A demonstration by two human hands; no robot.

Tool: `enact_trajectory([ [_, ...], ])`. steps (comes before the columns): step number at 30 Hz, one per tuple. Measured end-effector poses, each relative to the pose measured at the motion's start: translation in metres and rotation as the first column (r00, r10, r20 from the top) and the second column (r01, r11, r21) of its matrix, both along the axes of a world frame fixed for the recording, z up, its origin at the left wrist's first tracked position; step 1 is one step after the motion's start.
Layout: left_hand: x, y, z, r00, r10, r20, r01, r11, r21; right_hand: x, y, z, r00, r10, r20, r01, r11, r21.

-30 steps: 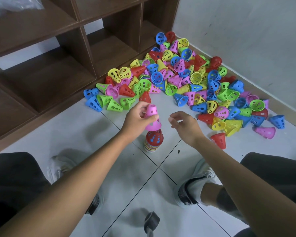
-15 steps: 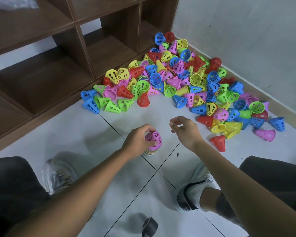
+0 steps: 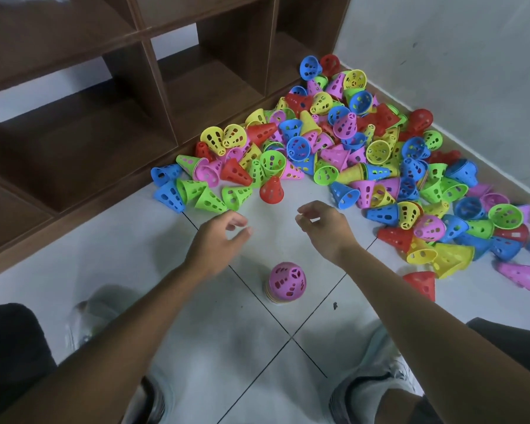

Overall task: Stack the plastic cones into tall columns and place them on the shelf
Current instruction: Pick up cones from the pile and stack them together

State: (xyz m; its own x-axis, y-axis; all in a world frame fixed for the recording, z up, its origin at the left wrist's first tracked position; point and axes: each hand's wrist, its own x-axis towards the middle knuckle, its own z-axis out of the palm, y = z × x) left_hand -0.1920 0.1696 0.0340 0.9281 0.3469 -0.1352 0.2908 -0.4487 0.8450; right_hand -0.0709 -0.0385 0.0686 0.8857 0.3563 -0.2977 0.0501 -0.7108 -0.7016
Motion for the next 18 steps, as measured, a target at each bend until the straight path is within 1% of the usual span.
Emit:
enact_trajectory([
  [2,0.01,0.013,-0.008,0.999,0.035,-0.002,-0.035,0.998,0.058,0.015,0.013,-0.01,0.999,0.043,0.006,-0.043,0.999,-0.023],
  [5,0.027,0.031,-0.02,0.995,0.1,0.001,-0.099,0.981,0.168,0.039,0.029,-0.026,0.988,0.129,0.083,-0.12,0.987,-0.107],
  [10,0.052,0.049,-0.043,0.971,0.24,-0.02,-0.219,0.915,0.339,0.073,0.048,-0.046,0.97,0.223,0.097,-0.2,0.959,-0.201],
  [14,0.066,0.059,-0.066,0.952,0.284,-0.111,-0.219,0.89,0.401,0.102,0.06,-0.068,0.962,0.247,0.118,-0.216,0.949,-0.229],
  [18,0.072,0.061,-0.084,0.941,0.303,-0.147,-0.233,0.901,0.367,0.132,0.073,-0.089,0.961,0.255,0.108,-0.221,0.941,-0.257],
])
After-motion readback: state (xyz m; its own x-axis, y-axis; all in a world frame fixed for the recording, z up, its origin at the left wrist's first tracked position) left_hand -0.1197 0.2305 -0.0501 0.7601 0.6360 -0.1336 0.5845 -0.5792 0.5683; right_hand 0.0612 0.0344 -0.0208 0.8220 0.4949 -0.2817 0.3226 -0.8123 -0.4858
